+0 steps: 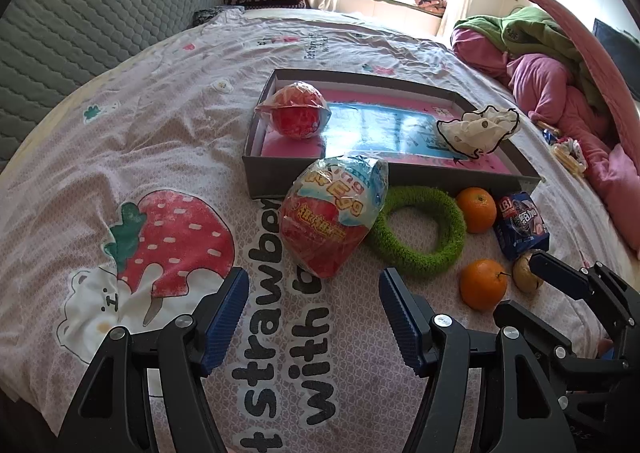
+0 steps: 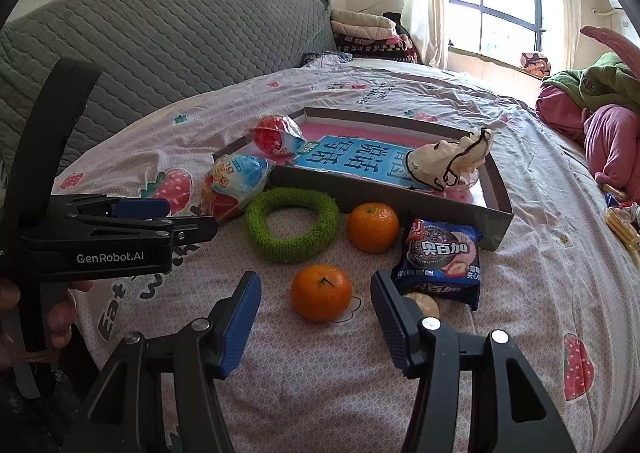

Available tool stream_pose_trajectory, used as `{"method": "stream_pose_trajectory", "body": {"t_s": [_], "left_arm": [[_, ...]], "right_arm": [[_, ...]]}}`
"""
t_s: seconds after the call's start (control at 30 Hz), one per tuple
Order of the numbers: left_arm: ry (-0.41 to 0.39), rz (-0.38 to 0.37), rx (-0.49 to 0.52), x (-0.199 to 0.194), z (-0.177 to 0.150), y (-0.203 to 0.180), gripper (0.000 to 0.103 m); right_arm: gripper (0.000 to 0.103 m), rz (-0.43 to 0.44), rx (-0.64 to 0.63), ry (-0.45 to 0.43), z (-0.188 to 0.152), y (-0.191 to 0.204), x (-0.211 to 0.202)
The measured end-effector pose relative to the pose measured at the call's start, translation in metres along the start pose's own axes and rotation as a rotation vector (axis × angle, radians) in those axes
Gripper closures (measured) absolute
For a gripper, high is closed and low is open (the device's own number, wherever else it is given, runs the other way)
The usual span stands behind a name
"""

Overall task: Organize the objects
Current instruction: 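Close left tool around the large Kinder egg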

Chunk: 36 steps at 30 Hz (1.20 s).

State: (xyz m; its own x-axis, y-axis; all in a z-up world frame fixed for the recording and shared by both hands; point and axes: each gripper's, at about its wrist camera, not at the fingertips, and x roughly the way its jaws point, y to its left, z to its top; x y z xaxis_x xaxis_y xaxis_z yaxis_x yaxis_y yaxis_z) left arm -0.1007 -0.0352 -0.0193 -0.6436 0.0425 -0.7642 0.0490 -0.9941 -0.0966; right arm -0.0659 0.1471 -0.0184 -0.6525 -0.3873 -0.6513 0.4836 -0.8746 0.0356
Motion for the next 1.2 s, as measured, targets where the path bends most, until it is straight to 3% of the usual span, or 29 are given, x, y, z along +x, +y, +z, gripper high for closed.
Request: {"method": "stream_pose_trajectory", "body": {"t_s": [0.9, 1.2], "left_arm": [[-0.026, -0.019, 0.004, 0.017, 0.011, 0.016, 0.034], [-0.021, -0.059, 0.020, 0.028, 0.019, 0.012, 0.031]], "right_arm": [[0.046, 0.007, -0.028, 0.049, -0.006, 0.007, 0.016], [0.046, 0.000, -0.036, 0.050, -0.006, 0.008, 0.019]]}}
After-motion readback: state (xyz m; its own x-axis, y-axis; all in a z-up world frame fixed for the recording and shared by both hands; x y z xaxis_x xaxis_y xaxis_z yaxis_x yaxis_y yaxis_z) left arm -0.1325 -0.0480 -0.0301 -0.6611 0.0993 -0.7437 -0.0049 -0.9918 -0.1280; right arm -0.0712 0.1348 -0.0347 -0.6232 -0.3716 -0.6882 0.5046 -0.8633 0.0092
